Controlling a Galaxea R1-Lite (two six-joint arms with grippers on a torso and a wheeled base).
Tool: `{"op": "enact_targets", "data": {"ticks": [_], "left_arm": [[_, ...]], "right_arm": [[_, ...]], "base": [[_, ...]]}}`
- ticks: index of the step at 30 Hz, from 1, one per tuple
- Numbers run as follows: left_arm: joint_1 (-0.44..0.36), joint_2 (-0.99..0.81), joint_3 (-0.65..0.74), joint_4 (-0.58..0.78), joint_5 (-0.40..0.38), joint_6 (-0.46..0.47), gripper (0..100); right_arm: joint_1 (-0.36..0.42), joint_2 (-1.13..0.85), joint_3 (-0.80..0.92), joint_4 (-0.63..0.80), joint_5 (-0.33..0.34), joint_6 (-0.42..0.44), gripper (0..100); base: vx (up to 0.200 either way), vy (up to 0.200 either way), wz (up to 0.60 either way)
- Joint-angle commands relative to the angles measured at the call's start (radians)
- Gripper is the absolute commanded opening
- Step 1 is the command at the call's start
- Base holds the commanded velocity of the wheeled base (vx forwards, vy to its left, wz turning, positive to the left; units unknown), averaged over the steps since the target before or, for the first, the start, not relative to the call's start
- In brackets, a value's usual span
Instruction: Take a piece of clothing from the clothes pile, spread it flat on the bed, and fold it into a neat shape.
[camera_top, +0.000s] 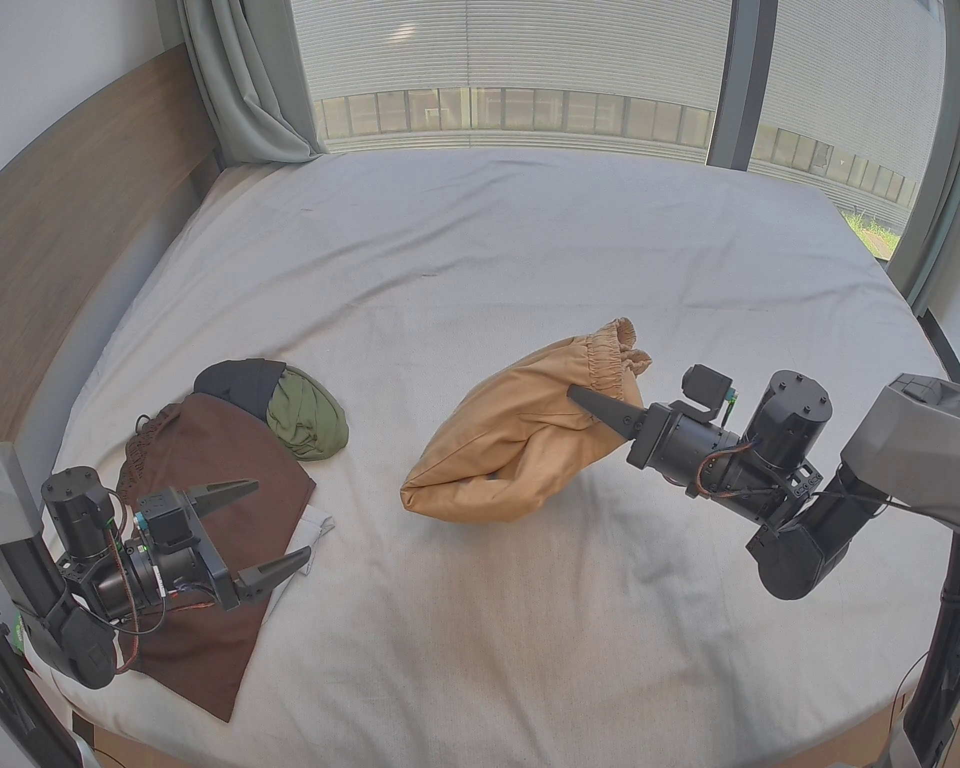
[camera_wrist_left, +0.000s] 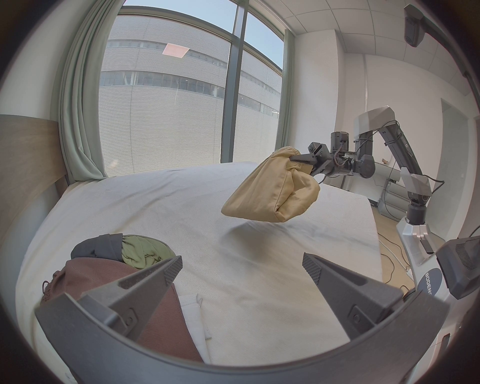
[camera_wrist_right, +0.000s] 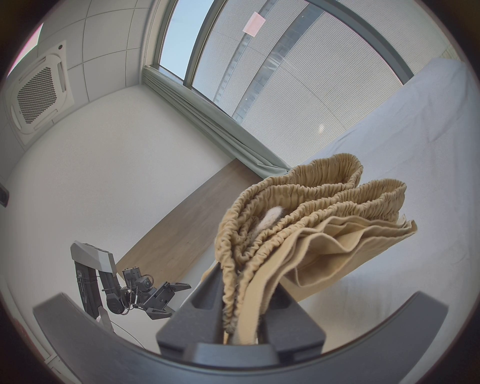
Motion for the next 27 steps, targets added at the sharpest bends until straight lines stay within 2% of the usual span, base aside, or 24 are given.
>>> {"op": "enact_targets", "data": {"ticks": [1, 6, 13, 19, 27], "left_arm": [[-0.001, 0.0, 0.002, -0.001, 0.0, -0.001, 100], [-0.002, 0.0, 0.002, -0.001, 0.0, -0.001, 100], [-0.002, 0.0, 0.002, 0.001, 0.0, -0.001, 100], [-0.008, 0.0, 0.015, -0.001, 0.001, -0.001, 100], [-0.013, 0.003, 0.015, 0.001, 0.001, -0.001, 100]], "right_arm": [[-0.007, 0.041, -0.066, -0.001, 0.016, 0.02, 0], [-0.015, 0.08, -0.135, 0.003, 0.017, 0.057, 0], [-0.024, 0.161, -0.272, 0.015, 0.022, 0.065, 0], [-0.032, 0.208, -0.417, 0.099, 0.02, 0.108, 0], [-0.044, 0.287, -0.565, 0.187, 0.019, 0.117, 0]], "base": [[0.0, 0.0, 0.0], [0.0, 0.0, 0.0], [0.0, 0.0, 0.0], [0.0, 0.0, 0.0], [0.0, 0.0, 0.0]]}}
